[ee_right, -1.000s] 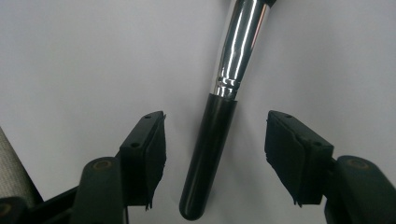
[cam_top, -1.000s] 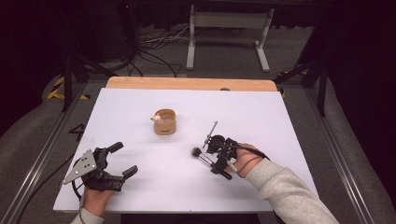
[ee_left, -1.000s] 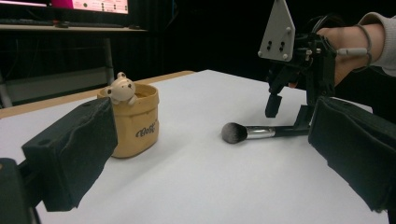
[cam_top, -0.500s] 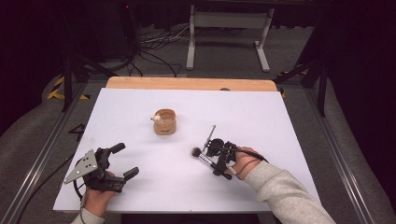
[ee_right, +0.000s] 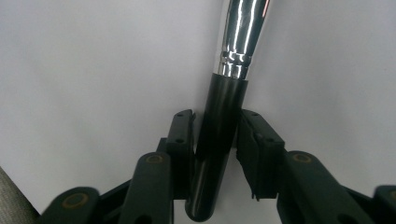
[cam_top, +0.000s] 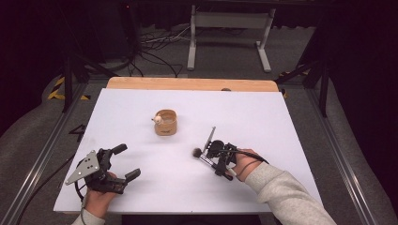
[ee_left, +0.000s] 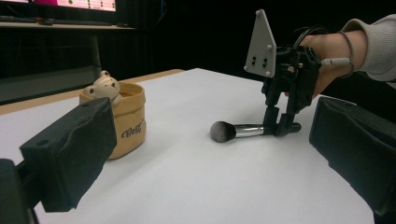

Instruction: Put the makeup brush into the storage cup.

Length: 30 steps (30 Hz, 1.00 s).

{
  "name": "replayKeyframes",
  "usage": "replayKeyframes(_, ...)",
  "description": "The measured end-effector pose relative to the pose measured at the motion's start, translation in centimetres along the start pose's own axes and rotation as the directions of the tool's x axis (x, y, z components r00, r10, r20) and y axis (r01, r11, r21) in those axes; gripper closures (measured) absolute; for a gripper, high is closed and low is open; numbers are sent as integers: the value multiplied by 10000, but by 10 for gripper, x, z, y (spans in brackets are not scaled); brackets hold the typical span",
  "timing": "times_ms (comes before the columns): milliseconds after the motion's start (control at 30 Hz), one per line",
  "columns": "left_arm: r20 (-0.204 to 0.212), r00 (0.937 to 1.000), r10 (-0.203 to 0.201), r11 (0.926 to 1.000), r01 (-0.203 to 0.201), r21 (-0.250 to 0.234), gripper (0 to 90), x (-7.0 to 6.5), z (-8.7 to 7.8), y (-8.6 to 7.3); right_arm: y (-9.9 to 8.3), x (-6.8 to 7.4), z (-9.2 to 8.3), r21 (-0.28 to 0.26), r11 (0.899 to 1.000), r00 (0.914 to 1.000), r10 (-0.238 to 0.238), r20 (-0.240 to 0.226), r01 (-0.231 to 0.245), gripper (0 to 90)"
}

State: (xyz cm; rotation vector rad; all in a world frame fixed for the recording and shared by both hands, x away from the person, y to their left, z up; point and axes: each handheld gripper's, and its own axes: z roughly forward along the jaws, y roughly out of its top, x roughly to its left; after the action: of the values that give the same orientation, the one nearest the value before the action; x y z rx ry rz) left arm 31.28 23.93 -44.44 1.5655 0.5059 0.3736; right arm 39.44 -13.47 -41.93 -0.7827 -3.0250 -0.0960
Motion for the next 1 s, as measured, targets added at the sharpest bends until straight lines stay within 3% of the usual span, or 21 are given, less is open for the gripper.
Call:
replayKeyframes(367, -30, 9999, 156, 9998, -156, 106, 20, -1, 1, 1, -1, 0, 0, -67, 9992, 9991, 397, 149, -396, 748)
replayKeyframes(467, -21, 9996, 290, 9995, -290, 158, 23, -3, 2, 2, -1, 0, 0, -3, 9976, 9975, 698, 137, -698, 751)
replayKeyframes(800, 181, 9996, 217, 9976, -229, 653, 54, -7, 6, 6, -4, 2, -5, -392, 9970, 9974, 675, 270, -664, 754)
replayKeyframes(933, 128, 9999, 68, 9959, -79, 899, 56, -6, 8, 5, -8, 3, -13, -811, 9947, 9971, 668, 366, -637, 754)
replayKeyframes(1000, 3, 9998, 199, 9949, -198, 993, 56, -5, 9, 5, -10, 3, -15, -892, 9944, 9974, 610, 389, -574, 754)
